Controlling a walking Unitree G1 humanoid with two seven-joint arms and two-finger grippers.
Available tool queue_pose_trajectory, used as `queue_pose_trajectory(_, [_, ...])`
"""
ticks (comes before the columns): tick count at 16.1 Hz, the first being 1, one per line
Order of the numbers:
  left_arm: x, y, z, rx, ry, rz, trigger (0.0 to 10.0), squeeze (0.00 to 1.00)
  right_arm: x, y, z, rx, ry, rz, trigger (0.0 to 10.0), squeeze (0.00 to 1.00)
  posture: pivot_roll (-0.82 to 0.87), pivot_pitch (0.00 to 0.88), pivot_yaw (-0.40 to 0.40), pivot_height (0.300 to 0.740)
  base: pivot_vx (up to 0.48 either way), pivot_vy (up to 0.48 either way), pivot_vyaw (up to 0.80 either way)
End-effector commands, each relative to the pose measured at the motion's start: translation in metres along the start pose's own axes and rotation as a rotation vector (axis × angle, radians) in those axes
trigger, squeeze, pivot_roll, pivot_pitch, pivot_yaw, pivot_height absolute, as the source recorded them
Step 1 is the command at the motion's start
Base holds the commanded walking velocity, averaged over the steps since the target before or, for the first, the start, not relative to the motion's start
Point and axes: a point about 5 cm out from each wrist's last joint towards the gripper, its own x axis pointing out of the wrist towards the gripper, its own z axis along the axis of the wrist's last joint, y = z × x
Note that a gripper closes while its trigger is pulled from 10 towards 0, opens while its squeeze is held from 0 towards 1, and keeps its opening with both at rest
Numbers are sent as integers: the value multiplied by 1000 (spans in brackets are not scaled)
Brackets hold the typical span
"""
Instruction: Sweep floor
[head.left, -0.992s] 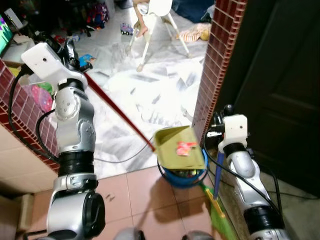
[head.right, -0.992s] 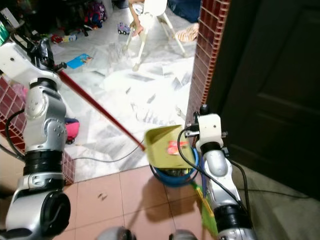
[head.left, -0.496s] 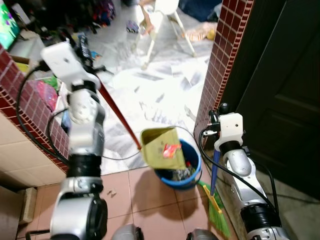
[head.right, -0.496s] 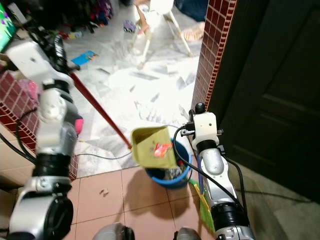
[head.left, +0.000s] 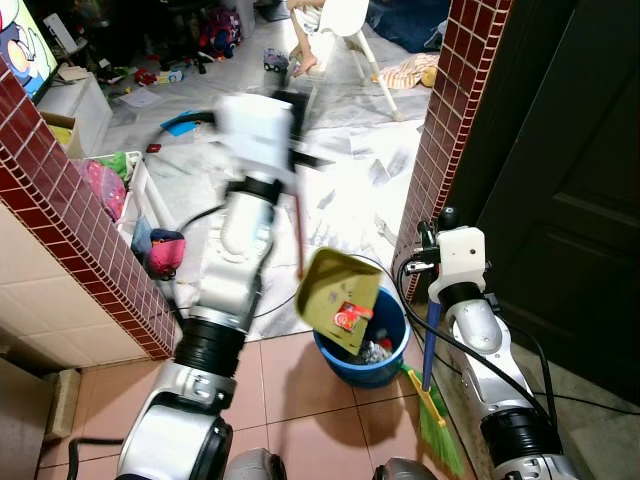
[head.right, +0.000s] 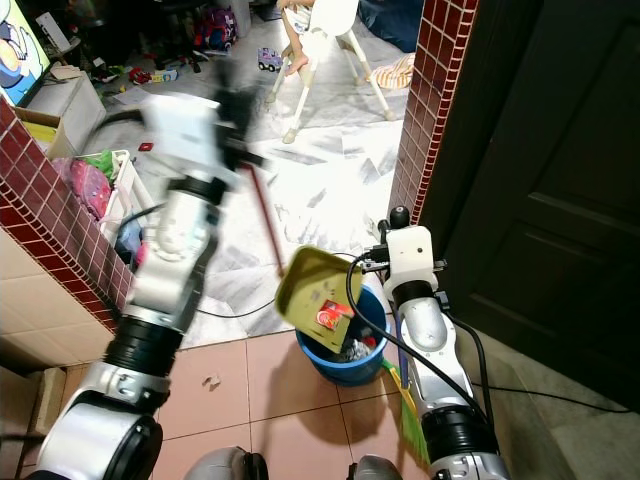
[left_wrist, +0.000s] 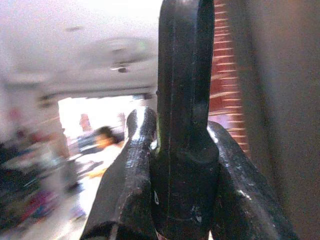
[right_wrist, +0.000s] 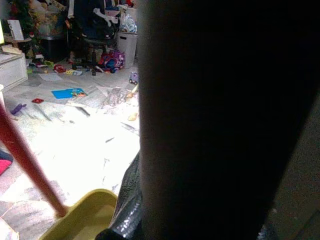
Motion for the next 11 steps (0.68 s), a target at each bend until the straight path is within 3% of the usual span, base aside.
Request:
queue_pose_trajectory(1, [8, -11, 21, 77, -88, -160, 10000, 0, 7, 2, 8, -11, -35, 10, 10000, 0, -75, 0, 57, 740, 0, 0, 0])
queue_pose_trajectory(3, [6, -37, 28, 158, -124, -396, 10000, 0, 8, 2, 9, -12, -39, 11, 10000, 0, -76, 0, 58, 740, 0, 0, 0])
queue_pose_trajectory(5, [4, -47, 33, 193, -150, -503, 10000, 0, 9, 2, 9, -15, -41, 11, 10000, 0, -78, 0, 59, 740, 0, 0, 0])
queue_pose_trajectory(9, [15, -33, 49, 202, -186, -457, 10000, 0, 10, 3, 8, -17, -41, 13, 10000, 0, -78, 0, 58, 740, 0, 0, 0])
queue_pose_trajectory(11, [28, -3, 64, 240, -219, -303, 10000, 0, 10, 6, 8, -15, -38, 22, 10000, 0, -70, 0, 49, 740, 0, 0, 0])
